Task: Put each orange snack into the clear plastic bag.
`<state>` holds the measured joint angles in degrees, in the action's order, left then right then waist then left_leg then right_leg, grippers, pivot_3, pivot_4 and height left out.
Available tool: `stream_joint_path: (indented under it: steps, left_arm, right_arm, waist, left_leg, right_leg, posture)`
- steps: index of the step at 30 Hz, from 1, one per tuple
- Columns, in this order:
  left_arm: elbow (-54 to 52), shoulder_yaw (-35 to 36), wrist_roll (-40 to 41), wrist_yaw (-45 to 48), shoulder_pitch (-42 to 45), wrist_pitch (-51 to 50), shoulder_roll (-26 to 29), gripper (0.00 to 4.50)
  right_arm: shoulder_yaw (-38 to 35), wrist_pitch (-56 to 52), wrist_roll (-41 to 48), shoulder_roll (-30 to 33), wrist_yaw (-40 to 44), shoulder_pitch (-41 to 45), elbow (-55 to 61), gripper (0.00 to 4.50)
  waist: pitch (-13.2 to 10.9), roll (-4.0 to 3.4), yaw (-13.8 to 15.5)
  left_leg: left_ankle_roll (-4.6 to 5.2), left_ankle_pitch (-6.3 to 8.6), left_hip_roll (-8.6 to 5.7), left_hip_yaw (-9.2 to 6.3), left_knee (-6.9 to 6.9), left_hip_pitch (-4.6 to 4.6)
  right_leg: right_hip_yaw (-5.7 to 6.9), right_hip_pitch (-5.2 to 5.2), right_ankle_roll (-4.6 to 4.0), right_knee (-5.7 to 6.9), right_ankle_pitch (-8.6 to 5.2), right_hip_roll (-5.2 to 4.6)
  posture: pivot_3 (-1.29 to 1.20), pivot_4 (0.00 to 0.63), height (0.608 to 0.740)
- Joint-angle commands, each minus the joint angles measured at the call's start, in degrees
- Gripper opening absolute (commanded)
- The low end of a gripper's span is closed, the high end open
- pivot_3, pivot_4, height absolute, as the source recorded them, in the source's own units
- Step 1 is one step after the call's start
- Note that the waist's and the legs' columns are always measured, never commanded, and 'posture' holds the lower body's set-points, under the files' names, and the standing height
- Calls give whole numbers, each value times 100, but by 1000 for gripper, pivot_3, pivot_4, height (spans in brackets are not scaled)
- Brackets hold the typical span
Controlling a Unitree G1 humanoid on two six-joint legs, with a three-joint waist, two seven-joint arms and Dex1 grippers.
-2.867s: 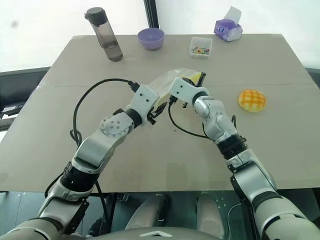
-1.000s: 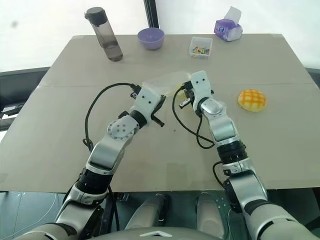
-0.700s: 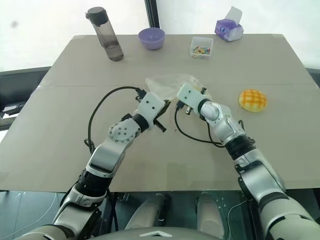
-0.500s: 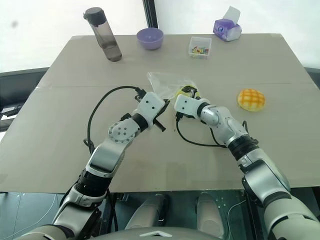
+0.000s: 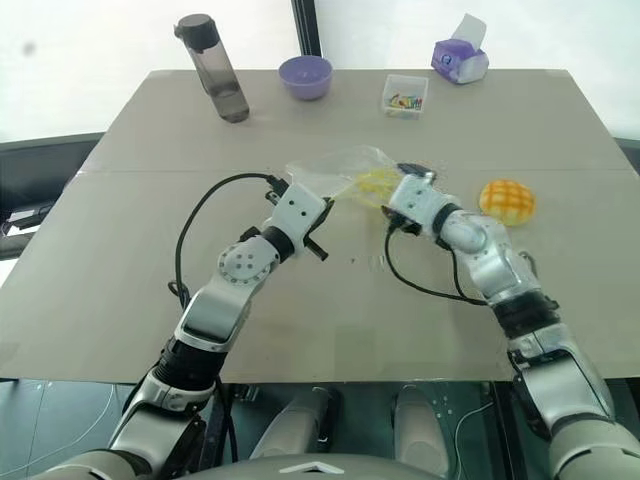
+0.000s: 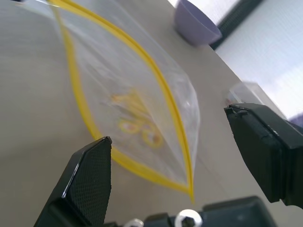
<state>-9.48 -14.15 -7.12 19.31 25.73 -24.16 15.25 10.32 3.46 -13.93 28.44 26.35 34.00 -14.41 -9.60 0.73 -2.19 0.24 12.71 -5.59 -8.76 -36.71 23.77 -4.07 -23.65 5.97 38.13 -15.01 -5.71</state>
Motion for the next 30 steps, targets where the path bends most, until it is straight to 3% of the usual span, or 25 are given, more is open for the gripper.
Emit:
stream_joint_path:
  steps: [1, 9, 21, 24, 27, 30]
  left_arm:
    - [-8, 94, -1, -82, 73, 280, -73, 0]
    - [233, 180, 6, -195, 193, 473, -264, 0]
    - [251, 139, -48, -217, 172, 501, -322, 0]
    - [246, 141, -57, -231, 162, 487, -332, 0]
    - [250, 139, -62, -240, 153, 487, -327, 0]
    - [275, 141, -69, -261, 167, 486, -333, 0]
  right_arm:
    - [-1128, -919, 947, -86, -171, -132, 397, 4351]
    - [-2365, -2746, 1942, 115, -291, -292, 363, 4351]
    - [-2893, -3812, 2369, 235, -739, -153, -665, 4351]
    - [-2965, -3923, 2557, 205, -684, -107, -688, 3503]
    - [-2932, -4001, 2643, 221, -669, -102, -641, 2108]
    - [-2820, -3951, 2624, 253, -628, -119, -606, 1125]
  waist:
    - [0, 0, -1]
    - [1, -2, -4]
    - [5, -6, 0]
    - [9, -3, 26]
    - [9, -4, 36]
    - [10, -4, 30]
  left_leg:
    - [0, 0, 0, 0, -2, 0]
    - [1, 0, 0, 6, -4, -4]
    - [2, 0, -1, 32, -12, -4]
    - [4, 1, -3, 30, -26, -4]
    - [4, 2, -4, 31, -32, -4]
    - [5, 2, -4, 31, -32, -4]
  right_leg:
    - [0, 2, 0, 0, 0, 0]
    - [-2, 3, 0, 6, 0, -2]
    - [-4, 4, 1, 14, 0, -3]
    - [-3, 11, 1, 18, 0, -4]
    - [-1, 13, 1, 22, 0, -4]
    - [-1, 13, 1, 23, 0, -4]
  posture:
    - [0, 150, 739]
    - [0, 150, 739]
    - [0, 150, 739]
    - [0, 150, 739]
    - [0, 150, 739]
    - [0, 150, 739]
